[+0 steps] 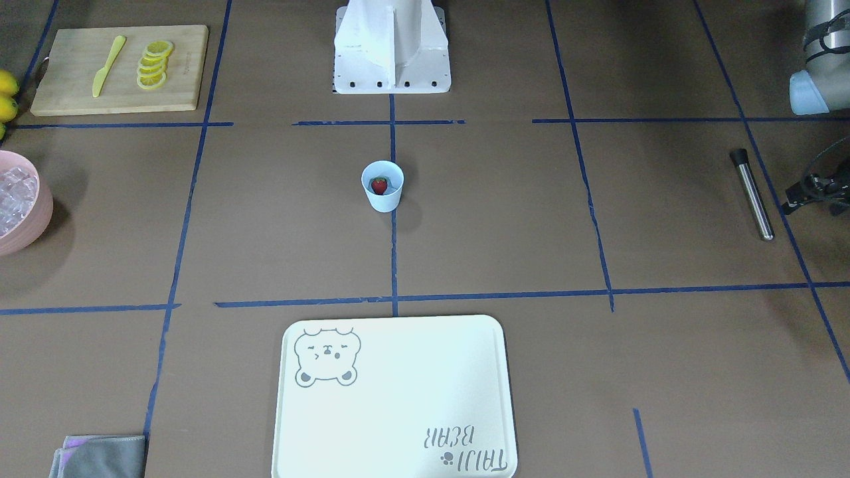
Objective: Mash ice and strawberries in cup
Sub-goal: 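Lower the left gripper onto the metal pestle and grasp it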
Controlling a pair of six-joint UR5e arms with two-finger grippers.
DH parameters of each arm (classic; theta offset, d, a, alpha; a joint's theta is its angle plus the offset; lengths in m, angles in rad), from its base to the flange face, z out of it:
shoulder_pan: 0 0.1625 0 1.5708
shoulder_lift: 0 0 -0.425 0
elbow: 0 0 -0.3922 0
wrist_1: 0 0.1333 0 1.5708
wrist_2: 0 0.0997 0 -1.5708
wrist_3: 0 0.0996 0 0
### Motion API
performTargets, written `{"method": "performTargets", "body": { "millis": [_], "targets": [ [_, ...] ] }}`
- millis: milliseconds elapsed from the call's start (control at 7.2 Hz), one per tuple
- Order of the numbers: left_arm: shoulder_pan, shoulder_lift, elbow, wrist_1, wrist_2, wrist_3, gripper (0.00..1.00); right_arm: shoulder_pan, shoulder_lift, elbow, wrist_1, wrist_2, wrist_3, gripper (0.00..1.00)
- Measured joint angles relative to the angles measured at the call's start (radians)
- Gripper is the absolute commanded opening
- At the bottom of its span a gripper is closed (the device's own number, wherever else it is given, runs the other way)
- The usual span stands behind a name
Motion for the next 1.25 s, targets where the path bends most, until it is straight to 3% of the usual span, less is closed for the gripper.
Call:
{"method": "performTargets", "body": {
  "millis": [278,555,833,972,1249],
  "targets": [
    [0.072,-0.002,0.049,-0.134,0.002,-0.160,1.00,0.000,0.000,0.000,0.000,-0.001,-0.001,1.00],
    [0.110,-0.005,0.053,-0.179,0.004,-0.225,0.99,0.000,0.000,0.000,0.000,-0.002,-0.002,1.00],
    [0.125,-0.005,0.052,-0.186,0.006,-0.233,0.16,0.000,-0.001,0.000,0.000,-0.002,-0.002,1.00],
    [0.127,-0.004,0.051,-0.186,0.007,-0.233,0.07,0.000,-0.002,0.000,0.000,-0.002,-0.003,1.00],
    [0.129,-0.003,0.049,-0.187,0.018,-0.228,0.00,0.000,-0.005,0.000,0.000,-0.003,-0.003,1.00]
  ]
}}
